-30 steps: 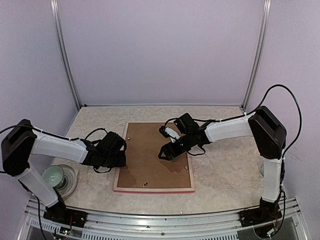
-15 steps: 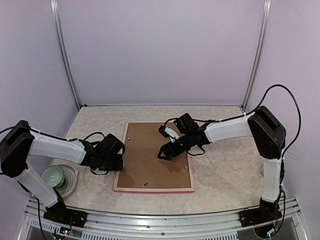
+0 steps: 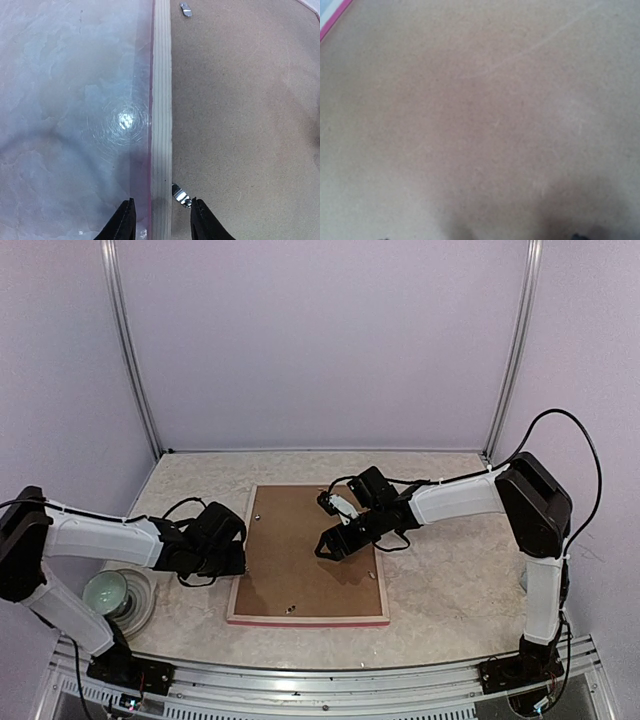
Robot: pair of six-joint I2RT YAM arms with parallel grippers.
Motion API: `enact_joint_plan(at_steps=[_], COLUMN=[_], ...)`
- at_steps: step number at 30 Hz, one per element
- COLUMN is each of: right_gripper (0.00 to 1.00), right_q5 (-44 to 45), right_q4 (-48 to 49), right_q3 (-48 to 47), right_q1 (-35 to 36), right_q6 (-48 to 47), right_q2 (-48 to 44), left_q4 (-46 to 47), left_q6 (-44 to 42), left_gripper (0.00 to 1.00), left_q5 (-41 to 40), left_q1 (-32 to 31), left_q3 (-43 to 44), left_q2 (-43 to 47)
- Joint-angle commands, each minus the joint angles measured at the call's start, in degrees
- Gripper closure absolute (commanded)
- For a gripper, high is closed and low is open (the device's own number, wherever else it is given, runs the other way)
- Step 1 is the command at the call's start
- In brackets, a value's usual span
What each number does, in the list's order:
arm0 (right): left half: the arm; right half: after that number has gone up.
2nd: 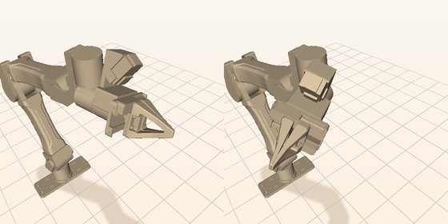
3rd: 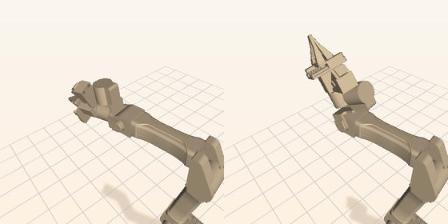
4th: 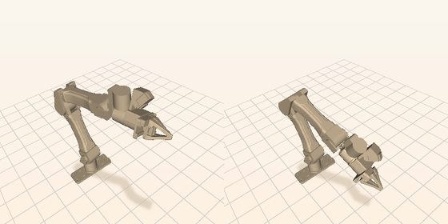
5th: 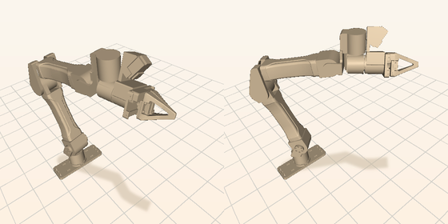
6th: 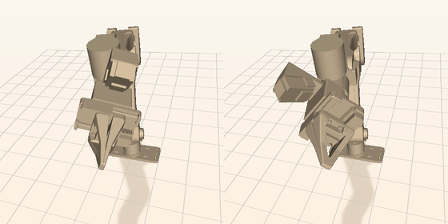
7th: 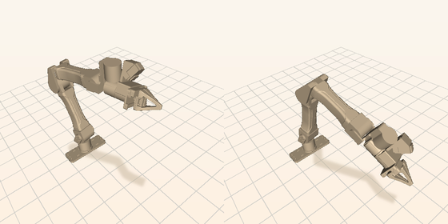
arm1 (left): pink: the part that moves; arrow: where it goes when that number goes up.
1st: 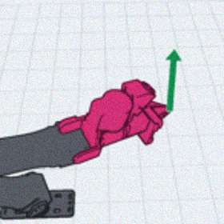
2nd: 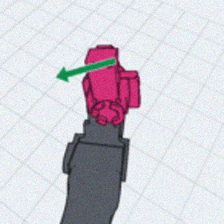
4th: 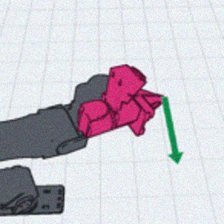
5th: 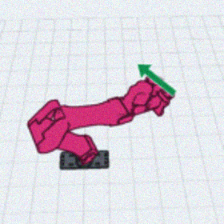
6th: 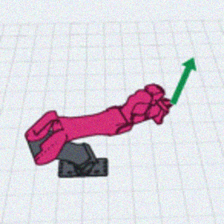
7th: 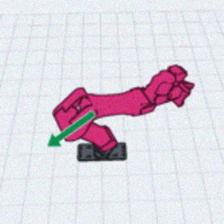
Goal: Put the photo into the frame
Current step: Press the fastener onto the backboard.
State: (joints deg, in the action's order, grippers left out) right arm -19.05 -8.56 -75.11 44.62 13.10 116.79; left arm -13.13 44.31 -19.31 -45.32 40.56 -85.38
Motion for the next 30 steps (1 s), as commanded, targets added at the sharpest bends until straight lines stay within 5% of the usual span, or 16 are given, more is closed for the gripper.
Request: enact_joint_plan(at_steps=[1,12,30], right_gripper=[0.22,0.22,0.22], right_q5=[-0.99,-1.34,-1.76], right_q4=[-2.03,-1.82,-1.46], right_q3=[1.16,1.5,1.55], right_q1=[0.47,0.48,0.47], right_q6=[0.73,1.03,0.96], right_q2=[2.29,1.95,2.56], left_q4=[0.8,0.54,-0.15], left_q6=[0.36,-0.1,0.48], left_gripper=[0.61,0.6,0.71], left_q5=[-1.77,-0.99,-1.04], left_q1=[-0.29,-0.36,-1.08], left_q3=[0.85,3.56,3.56], left_q2=[1.56,-8.66,-9.89])
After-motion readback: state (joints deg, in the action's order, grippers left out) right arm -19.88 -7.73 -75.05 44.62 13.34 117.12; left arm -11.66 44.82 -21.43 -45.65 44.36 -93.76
